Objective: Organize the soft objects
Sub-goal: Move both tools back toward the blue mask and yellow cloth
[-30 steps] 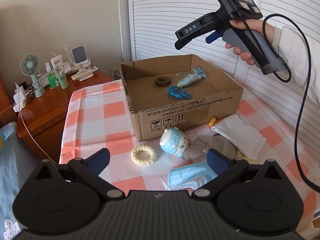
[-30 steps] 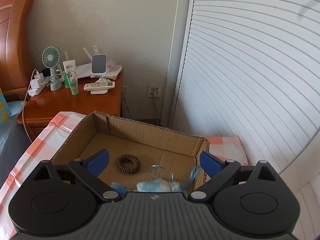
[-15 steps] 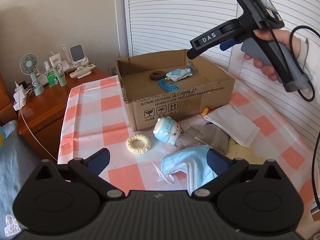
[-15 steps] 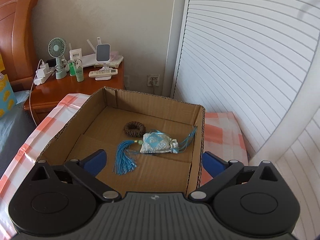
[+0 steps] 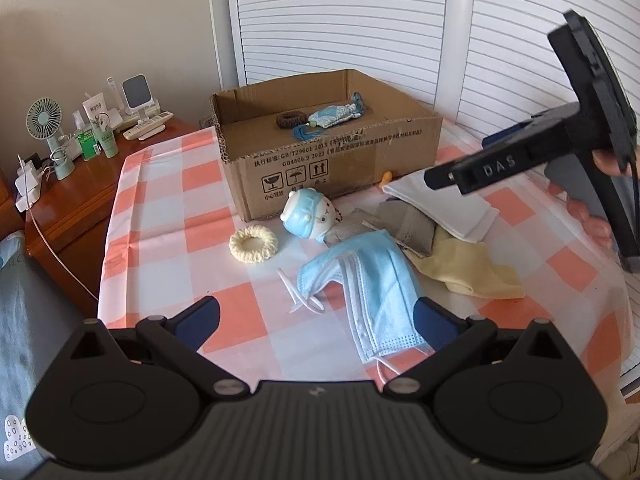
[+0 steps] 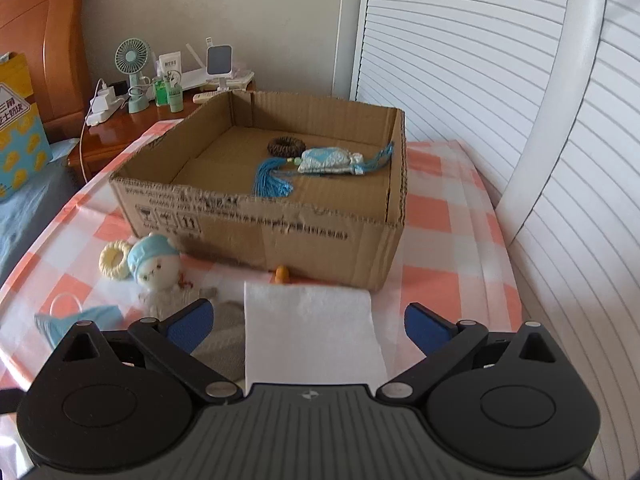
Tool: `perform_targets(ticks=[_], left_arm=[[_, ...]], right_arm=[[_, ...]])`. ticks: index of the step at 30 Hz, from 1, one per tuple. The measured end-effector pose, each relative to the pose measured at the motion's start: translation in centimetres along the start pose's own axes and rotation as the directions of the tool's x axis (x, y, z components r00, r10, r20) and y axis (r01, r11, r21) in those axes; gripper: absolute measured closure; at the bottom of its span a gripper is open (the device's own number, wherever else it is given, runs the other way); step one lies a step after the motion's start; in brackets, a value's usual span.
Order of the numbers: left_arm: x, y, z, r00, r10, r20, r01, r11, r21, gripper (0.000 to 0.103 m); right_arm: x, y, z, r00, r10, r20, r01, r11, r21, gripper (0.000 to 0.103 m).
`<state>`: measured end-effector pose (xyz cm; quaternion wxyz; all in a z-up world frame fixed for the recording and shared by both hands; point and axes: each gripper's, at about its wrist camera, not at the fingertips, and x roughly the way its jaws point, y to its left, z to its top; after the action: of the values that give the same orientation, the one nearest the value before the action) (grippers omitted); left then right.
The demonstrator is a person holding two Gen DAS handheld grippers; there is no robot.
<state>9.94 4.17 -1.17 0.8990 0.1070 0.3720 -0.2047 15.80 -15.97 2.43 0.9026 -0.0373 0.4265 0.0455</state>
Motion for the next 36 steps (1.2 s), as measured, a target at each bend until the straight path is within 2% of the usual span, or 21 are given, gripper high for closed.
perform_targets(ticks=[7,12,16,19,26,36], left_arm=[[0.2,-0.9,-0.2,1.000,-0.016,-0.009,0.016,1.000,0.024,0.001],[0.5,-1.6,-0.2,1.000,-0.022,-0.013,0.023,0.999,0.039,0.001],[0.7,-2.0,-0.1,1.000,-0.024,-0.017,0.025,0.998,0.054,0.001],[0.7,-2.2,0.0,0.999,-0.028,-0.018,0.029,0.997,0.076,0.001],[1.7,-2.4,0.4,0.998,-0.050,-0.025,0.053,0.990,0.130,0.001],[5.9,-2.0,2.0,0.984,-0.174,-0.039,0.178,0.970,0.165,0.001]], right_arm=[[-1.0,0.8,-4.6,0.998,0.045,-0.047,-0.046,0.999,-0.012,0.000],[-0.7,1.5,-5.4,0.993,0.100,-0.067,-0.099,0.995,0.019,0.000],[0.2,2.4,-5.8,0.992,0.094,-0.087,-0.093,0.996,0.016,0.000],[0.7,2.6,-6.3,0.994,0.054,-0.099,-0.054,0.999,0.007,0.000],[0.2,0.3,-7.7,0.996,-0.008,-0.092,0.008,1.000,-0.008,0.000],[-0.1,-0.2,-8.2,0.998,-0.014,-0.069,0.014,1.000,0.005,0.000]])
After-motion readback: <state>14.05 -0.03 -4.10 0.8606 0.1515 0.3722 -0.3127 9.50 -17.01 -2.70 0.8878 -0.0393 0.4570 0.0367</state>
